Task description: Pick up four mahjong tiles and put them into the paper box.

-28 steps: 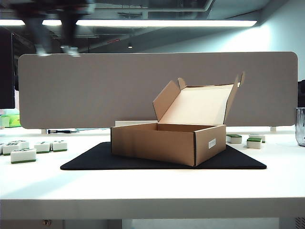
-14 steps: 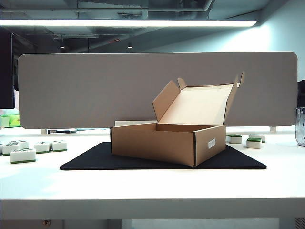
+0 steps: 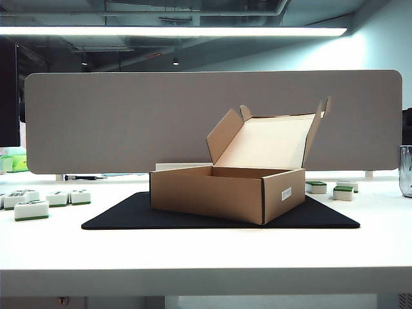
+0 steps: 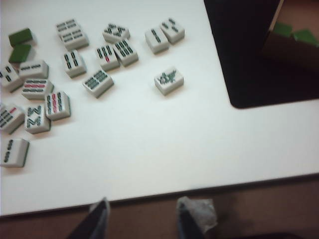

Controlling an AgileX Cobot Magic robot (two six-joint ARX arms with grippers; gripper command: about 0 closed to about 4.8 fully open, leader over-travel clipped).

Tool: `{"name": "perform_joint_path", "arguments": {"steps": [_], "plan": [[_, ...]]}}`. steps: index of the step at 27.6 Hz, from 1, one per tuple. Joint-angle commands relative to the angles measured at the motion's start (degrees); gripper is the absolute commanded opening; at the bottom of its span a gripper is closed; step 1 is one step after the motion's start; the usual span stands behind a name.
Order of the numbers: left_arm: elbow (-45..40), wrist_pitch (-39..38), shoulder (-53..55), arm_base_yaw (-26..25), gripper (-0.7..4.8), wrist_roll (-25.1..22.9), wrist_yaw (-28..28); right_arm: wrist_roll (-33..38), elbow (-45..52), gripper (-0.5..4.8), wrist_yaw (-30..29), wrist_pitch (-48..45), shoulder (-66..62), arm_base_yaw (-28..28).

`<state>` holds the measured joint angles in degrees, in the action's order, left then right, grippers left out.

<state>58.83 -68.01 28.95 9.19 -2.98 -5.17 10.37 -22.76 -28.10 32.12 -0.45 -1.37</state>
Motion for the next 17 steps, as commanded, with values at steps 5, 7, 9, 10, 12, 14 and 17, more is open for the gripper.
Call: {"name": "perform_joint_path", "arguments": {"steps": [5,7,9,10,12,14,17], "plan": [[-9.01,14.29,0.11,1.22,1.82,0.17,5.01,5.16,7.5,-0.01,0.11,-10.34,0.46,0.0],[-11.96,21.66,0.15,1.22,1.8,-0.04,5.42,7.3,9.14,-0.01,0.11,-11.69,0.46,0.0],[-14.58,26.6,0.37,1.22,1.41,-0.04,5.84,8.09,10.03,-0.01,0.09,-11.54,0.44,0.0],[-16.2,28.76,0.48,1.2,0.83,-0.07,6.01,8.07,10.23,-0.01,-0.04,-11.32,0.46,-0.02],[-18.8,30.97,1.25,1.18,-0.09,-0.22,6.08,8.04,10.27,-0.01,-0.07,-10.73,0.46,-0.02],[-20.7,31.8,2.4,1.18,-0.06,-0.24,6.78,8.02,10.27,-0.01,-0.09,-10.78,0.48,-0.02],[-22.77,32.44,4.22,1.2,-0.06,-0.22,6.88,8.02,10.25,-0.01,-0.07,-10.78,0.48,-0.04]]}}
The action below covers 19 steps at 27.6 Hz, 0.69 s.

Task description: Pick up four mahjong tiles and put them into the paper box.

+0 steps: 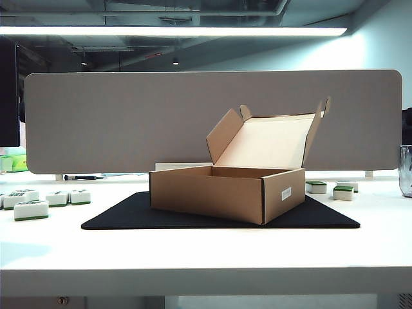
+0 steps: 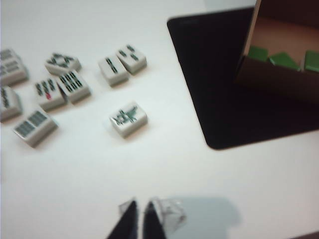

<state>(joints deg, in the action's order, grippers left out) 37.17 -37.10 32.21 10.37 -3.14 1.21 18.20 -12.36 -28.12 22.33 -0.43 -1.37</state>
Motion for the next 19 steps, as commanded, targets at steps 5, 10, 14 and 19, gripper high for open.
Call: {"name": "perform_joint_path", "arguments": {"steps": [5,10,14,19], "plan": [[-4.04,3.34,2.54,1.01,-0.05,0.2,0.52,0.17,-0.15,-0.01,-0.07,-0.98,0.46,-0.02],[-4.17,2.97,2.49,1.73,-0.05,0.17,0.52,0.2,-0.15,-0.01,-0.04,-0.98,0.46,-0.02],[-4.17,3.19,2.49,1.68,-0.05,-8.72,-2.21,0.2,-0.15,-0.01,-0.04,-0.98,0.46,-0.02],[-4.24,3.1,-1.7,2.1,-0.05,-14.05,-5.51,0.2,-0.15,-0.01,-0.07,-1.03,0.48,-0.02]]}}
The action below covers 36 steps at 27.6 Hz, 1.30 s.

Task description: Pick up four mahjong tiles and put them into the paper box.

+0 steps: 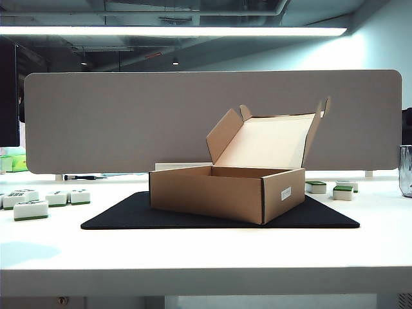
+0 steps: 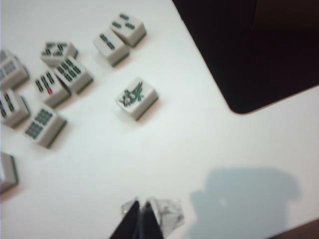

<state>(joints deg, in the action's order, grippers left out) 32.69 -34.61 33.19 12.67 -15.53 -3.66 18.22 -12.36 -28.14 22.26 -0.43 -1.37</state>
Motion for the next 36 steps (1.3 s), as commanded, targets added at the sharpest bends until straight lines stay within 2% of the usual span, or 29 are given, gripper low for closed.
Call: {"name": "perform_joint_path", "arguments": {"steps": [1,6,10,12,17,21,23,28,34,36], "plan": [[0.2,1.46,-3.17,-0.22,-0.05,-2.25,-0.68,0.17,-0.15,-0.01,0.02,-0.94,0.42,-0.04],[0.2,5.16,-4.42,-0.22,-0.05,-3.3,-5.77,0.15,-0.15,-0.01,-0.04,-0.94,0.48,-0.09],[-2.25,7.63,-5.84,-0.24,-0.05,1.73,-4.02,0.15,-0.15,-0.01,-0.09,-0.96,0.48,0.02],[-5.68,11.85,-6.86,-0.24,-0.05,4.76,-4.17,0.17,-0.15,-0.01,-0.07,-0.94,0.48,-0.04],[-17.55,24.46,-12.22,-0.28,-0.05,8.72,-4.31,0.15,-0.15,-0.01,-0.02,-0.96,0.48,-0.02],[-23.65,29.46,-15.69,-1.6,-0.05,8.85,-4.0,0.15,-0.15,-0.01,-0.02,-0.94,0.48,-0.02],[-26.58,30.49,-17.86,-4.94,-0.05,11.45,-4.04,0.15,-0.15,-0.01,-0.04,-0.96,0.48,-0.02],[-28.87,30.45,-21.29,-9.53,-0.05,12.85,-3.82,0.15,-0.15,-0.01,-0.02,-0.94,0.48,-0.02],[-32.3,30.47,-26.18,-12.81,-0.05,14.49,-3.8,0.15,-0.15,-0.01,-0.02,-0.94,0.48,-0.02],[-32.35,27.78,-27.39,-13.42,-0.05,15.21,-3.82,0.15,-0.15,-0.01,-0.04,-0.96,0.48,-0.02]]}}
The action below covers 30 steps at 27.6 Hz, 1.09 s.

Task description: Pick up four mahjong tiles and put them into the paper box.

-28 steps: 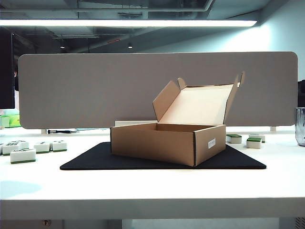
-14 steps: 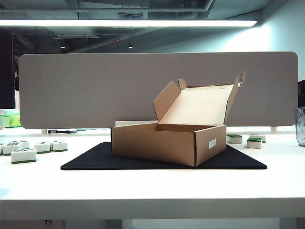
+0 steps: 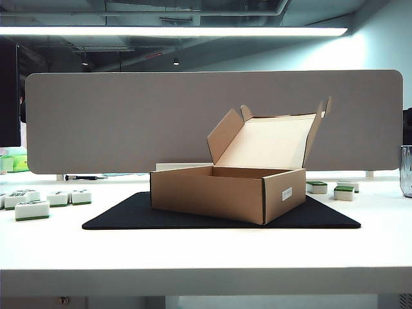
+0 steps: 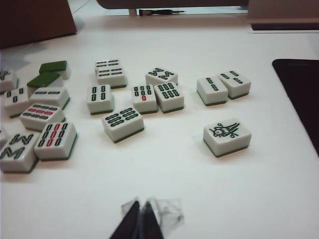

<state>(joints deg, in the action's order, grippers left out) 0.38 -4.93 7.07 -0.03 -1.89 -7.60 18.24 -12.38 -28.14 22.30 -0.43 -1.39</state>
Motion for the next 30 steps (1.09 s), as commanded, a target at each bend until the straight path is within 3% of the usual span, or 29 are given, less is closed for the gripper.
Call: {"name": "perform_joint_path", "arguments": {"steps": [1,8,13,30], "plan": [[-0.04,-2.91,-1.81,-0.9,-0.05,1.6,0.17,0.13,-0.13,-0.01,-0.02,-1.01,0.48,0.0],[-0.04,-5.51,-6.97,-1.11,-0.05,1.49,1.75,0.13,-0.13,-0.01,-0.02,-0.98,0.48,0.0],[-0.04,-5.68,-6.97,-1.07,-0.05,1.51,8.15,0.13,-0.13,-0.01,-0.02,-1.01,0.48,0.02],[-0.04,-5.68,-6.97,-1.07,-0.05,1.49,8.28,0.13,-0.13,-0.01,-0.02,-0.98,0.5,0.02]]}}
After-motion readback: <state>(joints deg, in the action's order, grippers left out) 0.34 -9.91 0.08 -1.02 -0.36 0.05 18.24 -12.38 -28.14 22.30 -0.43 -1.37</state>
